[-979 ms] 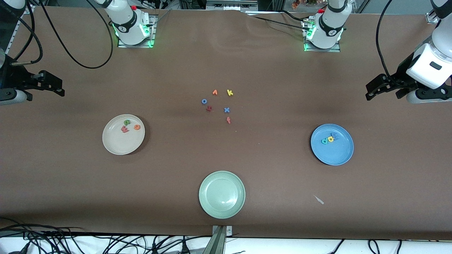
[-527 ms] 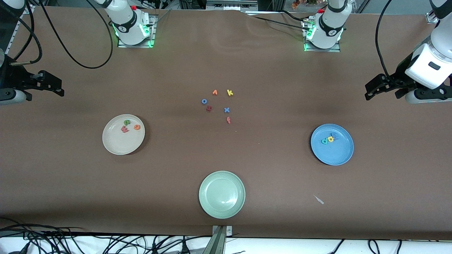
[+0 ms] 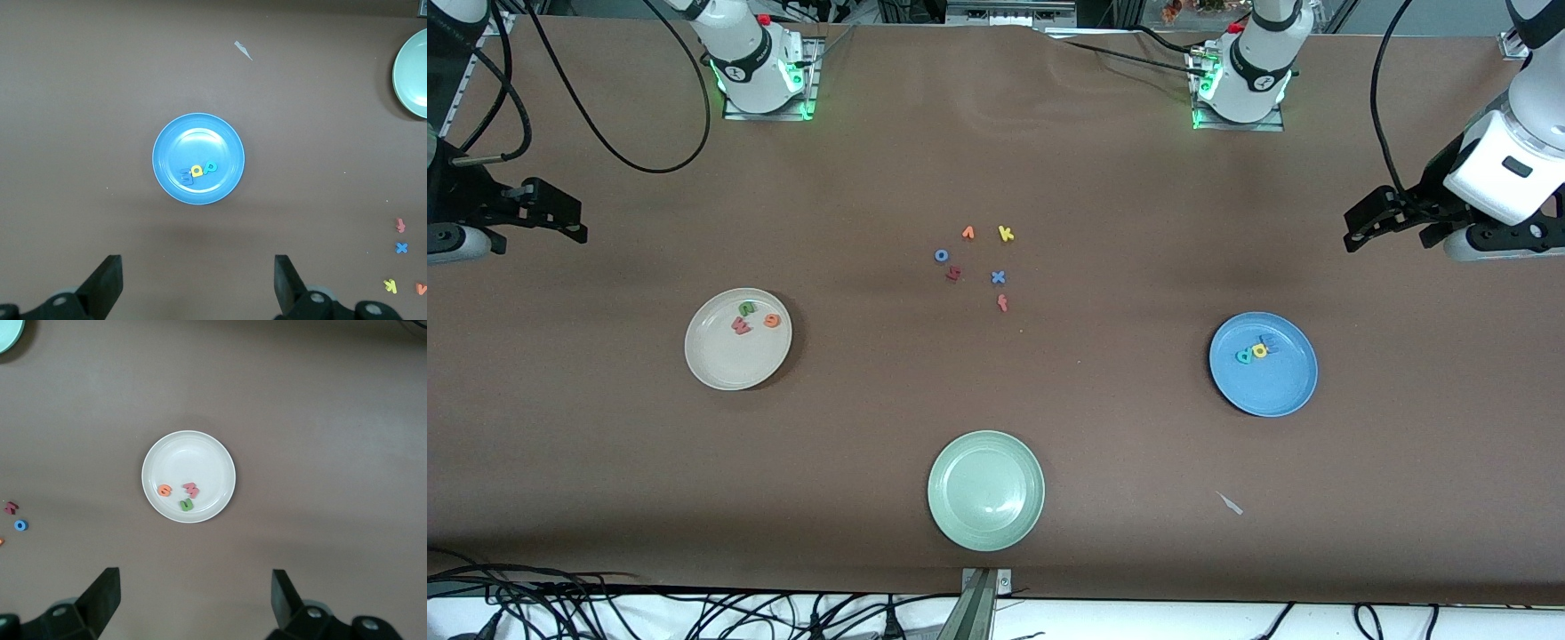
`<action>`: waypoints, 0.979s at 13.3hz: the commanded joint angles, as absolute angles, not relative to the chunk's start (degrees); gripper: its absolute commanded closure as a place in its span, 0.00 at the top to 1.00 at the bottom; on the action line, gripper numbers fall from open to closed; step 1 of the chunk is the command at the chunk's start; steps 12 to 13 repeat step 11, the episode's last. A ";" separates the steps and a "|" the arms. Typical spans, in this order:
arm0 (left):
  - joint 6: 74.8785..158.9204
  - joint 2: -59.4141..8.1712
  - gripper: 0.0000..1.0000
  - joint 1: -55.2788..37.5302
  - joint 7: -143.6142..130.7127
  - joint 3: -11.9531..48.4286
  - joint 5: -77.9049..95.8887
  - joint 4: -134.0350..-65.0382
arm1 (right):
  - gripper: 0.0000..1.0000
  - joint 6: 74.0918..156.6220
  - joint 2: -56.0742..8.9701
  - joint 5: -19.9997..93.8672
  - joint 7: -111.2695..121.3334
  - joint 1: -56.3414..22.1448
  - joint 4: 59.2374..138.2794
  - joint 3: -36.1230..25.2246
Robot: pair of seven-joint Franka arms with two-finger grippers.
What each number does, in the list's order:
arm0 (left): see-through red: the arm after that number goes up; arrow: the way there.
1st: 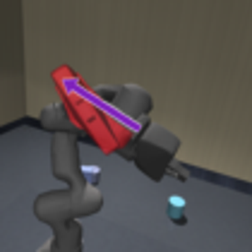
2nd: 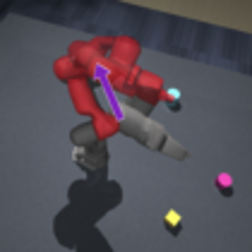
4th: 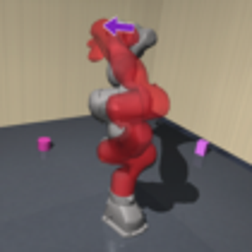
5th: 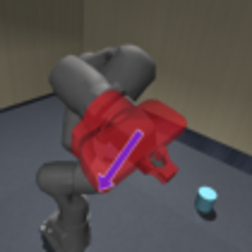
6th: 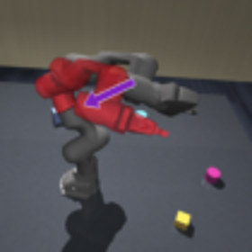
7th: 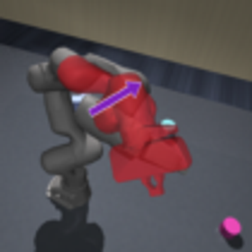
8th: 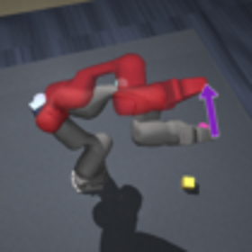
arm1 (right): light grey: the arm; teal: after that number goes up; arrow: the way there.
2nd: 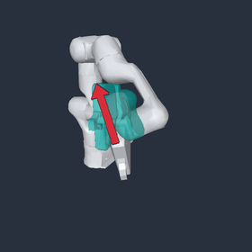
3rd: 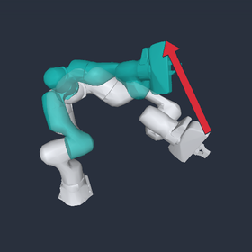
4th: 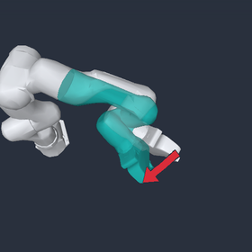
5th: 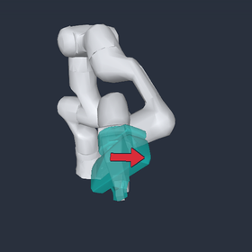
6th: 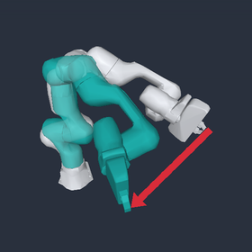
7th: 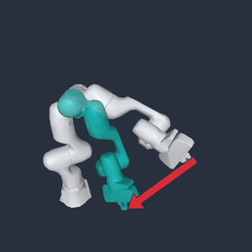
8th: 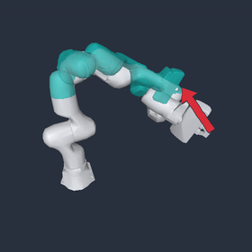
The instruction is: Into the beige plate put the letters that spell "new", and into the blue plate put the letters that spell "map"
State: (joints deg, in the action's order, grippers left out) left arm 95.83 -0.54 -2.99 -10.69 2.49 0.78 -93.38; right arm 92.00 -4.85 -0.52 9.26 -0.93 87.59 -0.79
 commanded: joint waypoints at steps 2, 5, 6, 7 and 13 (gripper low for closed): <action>95.27 -0.26 1.00 -3.43 -10.11 2.28 1.58 -93.34 | 1.00 90.70 -5.63 -0.17 9.58 -0.35 85.69 -0.88; 95.27 -0.35 1.00 -3.43 -10.11 2.20 1.58 -93.34 | 1.00 91.14 -5.89 0.17 8.62 -0.44 85.78 -0.79; 95.27 -0.26 1.00 -3.43 -10.11 2.20 1.58 -93.34 | 1.00 91.14 -5.98 0.18 8.61 -0.44 85.69 -0.79; 95.27 -0.26 1.00 -3.43 -10.11 2.20 1.58 -93.34 | 1.00 91.14 -5.98 0.00 8.70 -0.44 85.69 -0.79; 95.27 -0.35 1.00 -3.43 -10.11 2.20 1.58 -93.34 | 1.00 91.32 -5.98 -0.09 8.79 -0.44 85.69 -0.79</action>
